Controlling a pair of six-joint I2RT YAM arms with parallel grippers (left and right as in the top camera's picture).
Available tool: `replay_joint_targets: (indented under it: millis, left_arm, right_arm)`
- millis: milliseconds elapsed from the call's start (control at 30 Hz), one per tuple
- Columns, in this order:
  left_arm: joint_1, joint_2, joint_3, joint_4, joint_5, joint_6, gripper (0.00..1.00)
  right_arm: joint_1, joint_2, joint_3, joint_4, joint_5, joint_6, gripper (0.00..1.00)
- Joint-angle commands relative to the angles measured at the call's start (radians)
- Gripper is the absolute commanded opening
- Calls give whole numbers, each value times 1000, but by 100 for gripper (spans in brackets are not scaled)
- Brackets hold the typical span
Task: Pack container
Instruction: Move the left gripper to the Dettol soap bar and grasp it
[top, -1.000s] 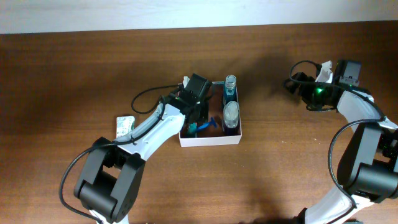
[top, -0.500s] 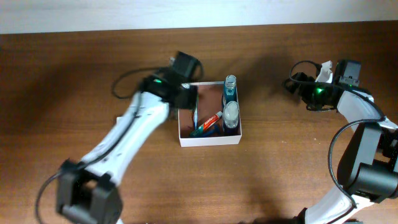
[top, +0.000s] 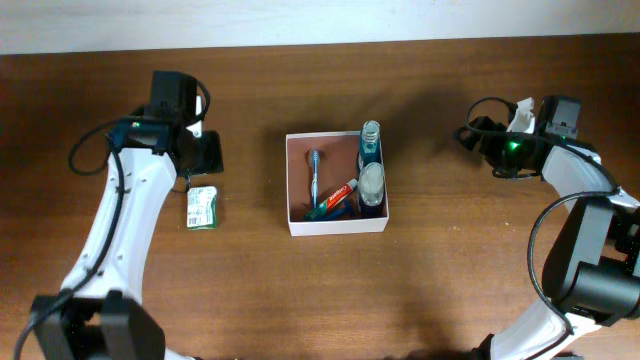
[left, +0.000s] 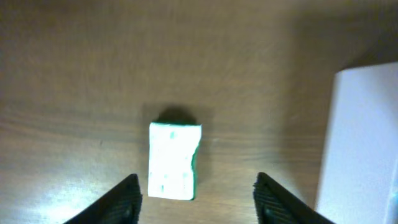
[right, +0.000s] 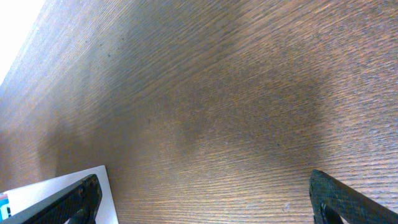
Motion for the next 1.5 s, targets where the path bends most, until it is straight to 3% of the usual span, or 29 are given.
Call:
replay_joint_targets:
  millis: [0, 100, 167, 667, 833, 1467]
  left_arm:
    - [37, 83, -79, 40, 8, 12, 77]
    - [50, 148, -99, 44, 7, 13, 94]
    - [51, 187, -100, 43, 7, 13, 96]
    - [51, 363, -105, 39, 7, 12, 95]
    - [51, 363, -105, 43, 7, 12, 67]
    - [51, 361, -73, 63, 53, 12, 41]
  right_arm:
    - [-1, 3, -1, 3, 5, -6, 98]
    - [-1, 3, -1, 3, 5, -6, 98]
    - [-1, 3, -1, 3, 5, -6, 98]
    - [-1, 3, -1, 3, 5, -6, 98]
    - [-1, 3, -1, 3, 5, -6, 98]
    - [-1, 3, -1, 3, 5, -6, 98]
